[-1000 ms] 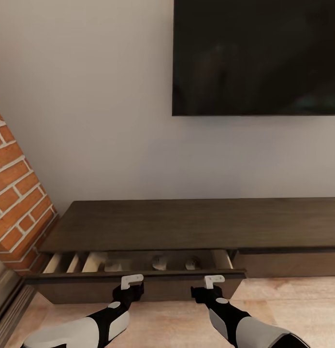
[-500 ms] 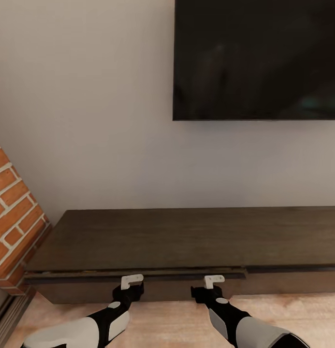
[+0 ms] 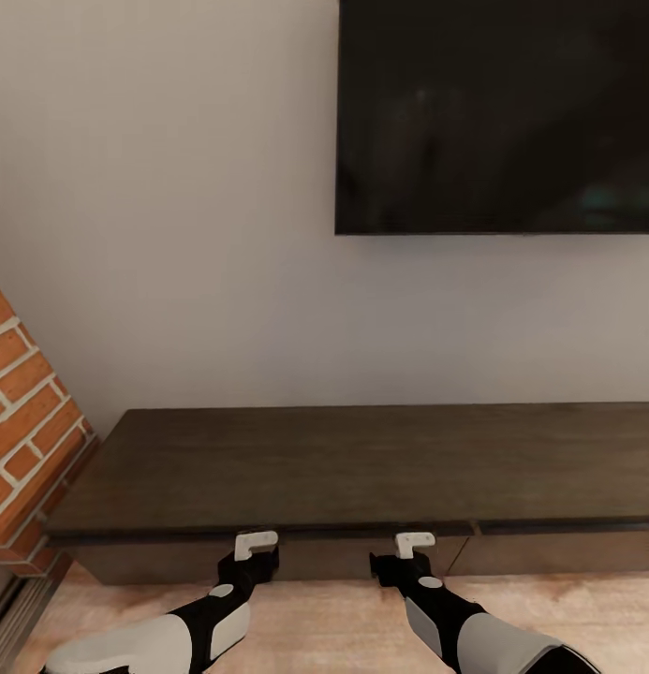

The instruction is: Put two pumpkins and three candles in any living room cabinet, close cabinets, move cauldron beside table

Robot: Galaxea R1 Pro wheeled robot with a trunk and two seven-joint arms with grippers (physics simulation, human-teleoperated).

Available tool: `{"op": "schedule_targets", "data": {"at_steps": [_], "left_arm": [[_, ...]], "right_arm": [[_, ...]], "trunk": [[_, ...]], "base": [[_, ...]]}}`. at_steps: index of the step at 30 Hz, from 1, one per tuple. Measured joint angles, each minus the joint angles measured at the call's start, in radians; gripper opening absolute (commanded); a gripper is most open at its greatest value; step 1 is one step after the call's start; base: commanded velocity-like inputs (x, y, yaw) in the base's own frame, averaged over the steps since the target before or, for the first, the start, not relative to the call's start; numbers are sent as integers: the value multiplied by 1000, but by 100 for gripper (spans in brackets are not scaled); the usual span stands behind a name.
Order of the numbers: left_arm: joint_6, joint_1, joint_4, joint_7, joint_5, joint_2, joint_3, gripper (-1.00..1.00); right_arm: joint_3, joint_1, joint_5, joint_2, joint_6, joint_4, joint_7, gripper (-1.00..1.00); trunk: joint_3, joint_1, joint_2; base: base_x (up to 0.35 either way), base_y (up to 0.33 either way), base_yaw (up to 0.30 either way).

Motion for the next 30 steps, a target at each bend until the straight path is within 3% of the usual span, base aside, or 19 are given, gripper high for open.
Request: {"op": "schedule_targets", "data": {"at_steps": [13, 30], "left_arm": [[0, 0, 0, 0, 0, 0, 1, 100], [0, 1, 0, 0, 1, 6, 2, 100]], "right_arm": [[0, 0, 0, 0, -5, 0, 1, 100], [3, 1, 1, -10, -6, 2, 1, 100]], "trunk": [[0, 0, 0], [0, 0, 0]], "base": [[-305, 0, 0], [-18, 0, 0]]}}
